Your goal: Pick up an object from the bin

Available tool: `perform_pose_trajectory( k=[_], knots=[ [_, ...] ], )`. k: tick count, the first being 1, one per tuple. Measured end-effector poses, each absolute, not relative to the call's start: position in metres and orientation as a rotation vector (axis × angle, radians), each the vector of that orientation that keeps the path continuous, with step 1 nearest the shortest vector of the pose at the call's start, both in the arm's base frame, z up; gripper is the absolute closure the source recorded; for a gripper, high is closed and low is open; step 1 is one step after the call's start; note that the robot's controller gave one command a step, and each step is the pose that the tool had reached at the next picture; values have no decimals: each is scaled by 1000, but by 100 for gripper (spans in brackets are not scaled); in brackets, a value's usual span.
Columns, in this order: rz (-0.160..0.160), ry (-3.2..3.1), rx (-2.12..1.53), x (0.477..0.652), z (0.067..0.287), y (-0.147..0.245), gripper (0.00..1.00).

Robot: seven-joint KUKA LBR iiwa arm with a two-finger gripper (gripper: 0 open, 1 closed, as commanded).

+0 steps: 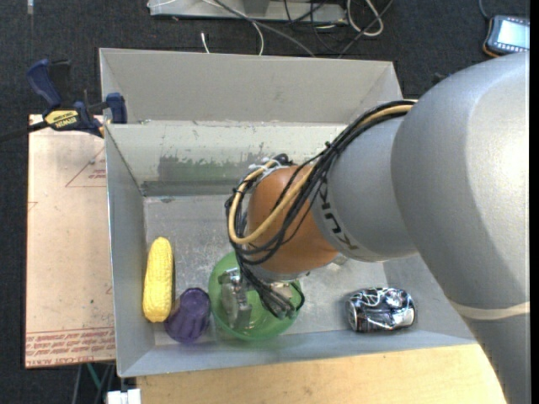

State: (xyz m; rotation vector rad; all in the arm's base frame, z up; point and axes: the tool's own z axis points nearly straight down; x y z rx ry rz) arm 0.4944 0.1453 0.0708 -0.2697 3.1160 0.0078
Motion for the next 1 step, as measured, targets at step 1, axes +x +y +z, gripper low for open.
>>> perform_pose_trajectory(
  k=[1],
  knots=[
    [8, 3116, -267, 494, 71, 145, 100]
  ],
)
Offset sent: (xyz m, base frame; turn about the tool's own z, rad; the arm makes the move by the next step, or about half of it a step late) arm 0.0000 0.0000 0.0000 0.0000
